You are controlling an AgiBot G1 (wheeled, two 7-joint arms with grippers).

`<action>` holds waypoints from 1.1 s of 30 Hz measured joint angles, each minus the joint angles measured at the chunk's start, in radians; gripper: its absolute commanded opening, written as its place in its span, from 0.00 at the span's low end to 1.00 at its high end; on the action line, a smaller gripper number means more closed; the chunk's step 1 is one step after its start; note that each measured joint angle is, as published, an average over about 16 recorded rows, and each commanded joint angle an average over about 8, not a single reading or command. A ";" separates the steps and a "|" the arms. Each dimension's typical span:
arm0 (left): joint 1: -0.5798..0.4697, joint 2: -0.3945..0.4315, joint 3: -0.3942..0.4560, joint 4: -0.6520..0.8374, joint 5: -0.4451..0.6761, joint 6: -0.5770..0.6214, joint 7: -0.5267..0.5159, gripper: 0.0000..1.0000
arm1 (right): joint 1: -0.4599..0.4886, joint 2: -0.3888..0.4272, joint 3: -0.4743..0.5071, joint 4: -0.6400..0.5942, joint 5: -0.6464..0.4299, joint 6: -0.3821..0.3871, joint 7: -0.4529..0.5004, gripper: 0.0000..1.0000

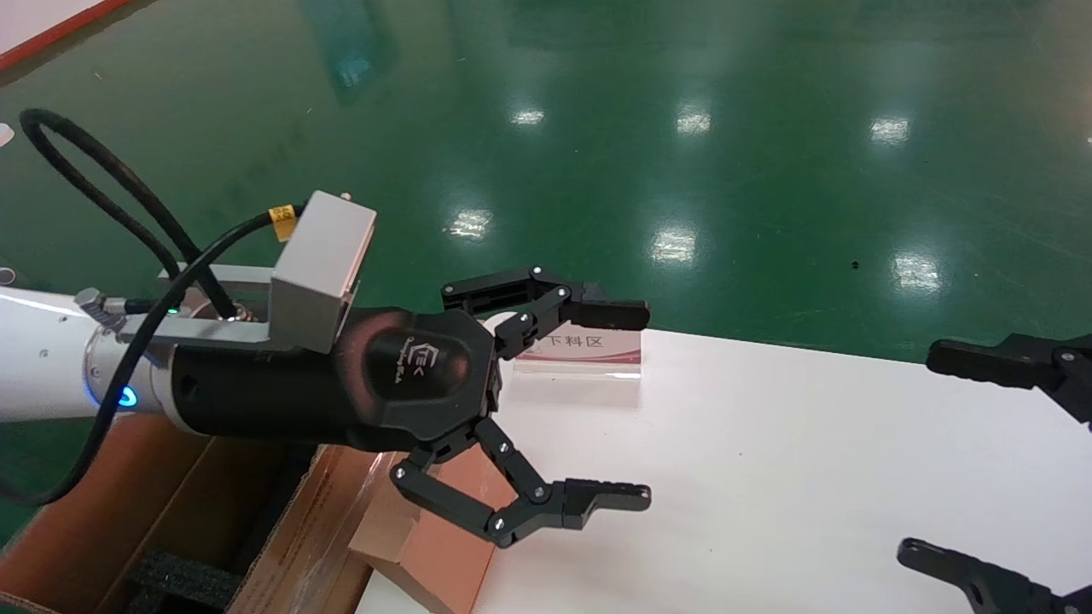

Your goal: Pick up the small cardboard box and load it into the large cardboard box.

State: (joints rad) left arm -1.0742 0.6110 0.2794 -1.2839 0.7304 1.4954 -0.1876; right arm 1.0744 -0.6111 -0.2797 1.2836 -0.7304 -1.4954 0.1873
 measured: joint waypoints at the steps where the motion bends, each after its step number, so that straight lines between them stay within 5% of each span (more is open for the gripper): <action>1: 0.000 0.000 0.000 0.000 0.000 0.000 0.000 1.00 | 0.000 0.000 0.000 0.000 0.000 0.000 0.000 1.00; 20: -0.011 -0.023 0.021 -0.005 0.051 -0.024 -0.050 1.00 | 0.000 0.000 0.000 -0.001 0.000 0.000 0.000 1.00; 33: -0.197 -0.066 0.174 -0.056 0.412 -0.068 -0.421 1.00 | 0.001 0.000 -0.001 -0.001 0.001 0.000 -0.001 1.00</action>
State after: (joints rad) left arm -1.2708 0.5446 0.4532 -1.3402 1.1422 1.4270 -0.6085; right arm 1.0752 -0.6109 -0.2812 1.2826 -0.7297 -1.4954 0.1864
